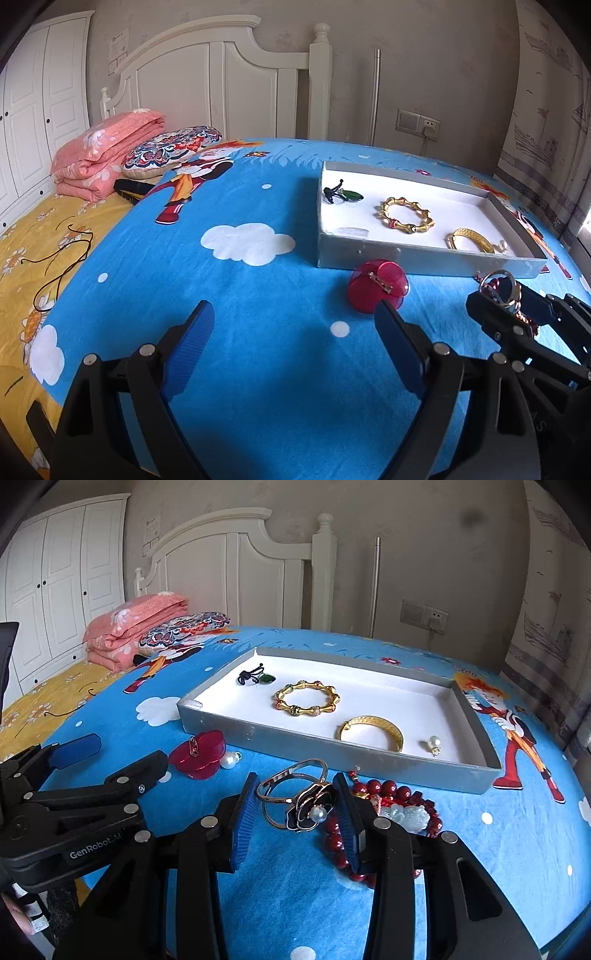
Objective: Organize jewelry
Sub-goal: 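Grasp the red heart brooch with the left tool while the right tool grasps the black camellia brooch, then carry both brooches into the tray and open both tools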
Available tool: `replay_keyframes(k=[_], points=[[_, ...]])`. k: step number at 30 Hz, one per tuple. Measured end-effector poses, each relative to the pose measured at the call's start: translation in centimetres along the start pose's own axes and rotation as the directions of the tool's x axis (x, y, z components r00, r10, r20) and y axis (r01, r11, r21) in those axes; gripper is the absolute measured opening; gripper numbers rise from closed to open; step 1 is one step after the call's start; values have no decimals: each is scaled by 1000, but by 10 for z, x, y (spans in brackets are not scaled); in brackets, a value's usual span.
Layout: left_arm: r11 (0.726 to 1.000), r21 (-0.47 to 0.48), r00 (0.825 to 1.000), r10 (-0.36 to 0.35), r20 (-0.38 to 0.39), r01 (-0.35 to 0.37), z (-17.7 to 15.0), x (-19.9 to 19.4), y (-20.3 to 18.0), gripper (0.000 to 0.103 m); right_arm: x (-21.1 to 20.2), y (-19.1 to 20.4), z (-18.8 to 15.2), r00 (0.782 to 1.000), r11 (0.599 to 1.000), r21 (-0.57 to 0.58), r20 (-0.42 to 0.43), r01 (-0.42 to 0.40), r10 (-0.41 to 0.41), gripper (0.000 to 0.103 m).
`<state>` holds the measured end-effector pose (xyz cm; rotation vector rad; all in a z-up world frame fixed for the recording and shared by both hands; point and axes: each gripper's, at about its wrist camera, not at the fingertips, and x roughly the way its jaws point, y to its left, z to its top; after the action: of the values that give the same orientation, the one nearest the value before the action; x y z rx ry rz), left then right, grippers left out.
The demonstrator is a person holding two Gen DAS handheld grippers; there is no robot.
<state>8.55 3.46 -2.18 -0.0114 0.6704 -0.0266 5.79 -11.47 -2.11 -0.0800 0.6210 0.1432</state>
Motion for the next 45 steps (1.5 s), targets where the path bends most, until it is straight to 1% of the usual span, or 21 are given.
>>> replay_keyframes(k=[3,6,12,14,16,17,19,20,21,22,25,29,34,39,45], points=[[1000,9,1000,-1,-1,1,2,4,-13,86,-5,-12,-3,1000,1000,23,1,2,-2,38],[1000,12,1000,-10,-17,11,6,10,-24,86,-8,-23,-6,1000,999,43,7,4,-4,38],[999,37,999,-19,-37,20,10,20,-44,85,-16,-35,-8,999,998,58,31,13,-15,38],[999,52,999,-15,-35,17,12,21,-48,80,-17,-39,-10,999,998,66,31,14,-16,38],[998,62,998,-22,-52,25,12,25,-50,68,-17,-43,-12,999,997,79,30,13,-16,38],[998,62,998,-28,-65,32,12,27,-50,65,-17,-45,-13,999,996,84,30,13,-15,38],[997,51,994,-52,-91,57,13,32,-48,54,-18,-48,-14,999,996,93,31,12,-15,38],[997,43,993,-65,-103,69,13,35,-47,49,-18,-49,-15,999,995,96,30,11,-14,38],[997,41,992,-66,-104,70,12,36,-45,43,-18,-50,-16,999,995,99,30,10,-13,38],[996,44,992,-69,-104,74,13,36,-45,39,-18,-50,-16,999,995,100,30,9,-12,38],[995,57,992,-76,-97,81,11,34,-47,39,-17,-51,-18,1000,995,104,29,7,-10,38],[996,52,995,-69,-73,73,9,30,-49,38,-18,-53,-19,999,994,108,29,11,-14,38],[997,68,999,-45,-9,46,-1,12,-56,38,-20,-53,-22,999,994,111,33,22,-26,38],[996,80,998,-45,41,42,-14,-7,-59,38,-26,-53,-26,998,992,119,43,32,-37,38],[995,77,996,-70,50,66,-23,-19,-60,38,-31,-53,-29,998,992,122,45,37,-43,38]])
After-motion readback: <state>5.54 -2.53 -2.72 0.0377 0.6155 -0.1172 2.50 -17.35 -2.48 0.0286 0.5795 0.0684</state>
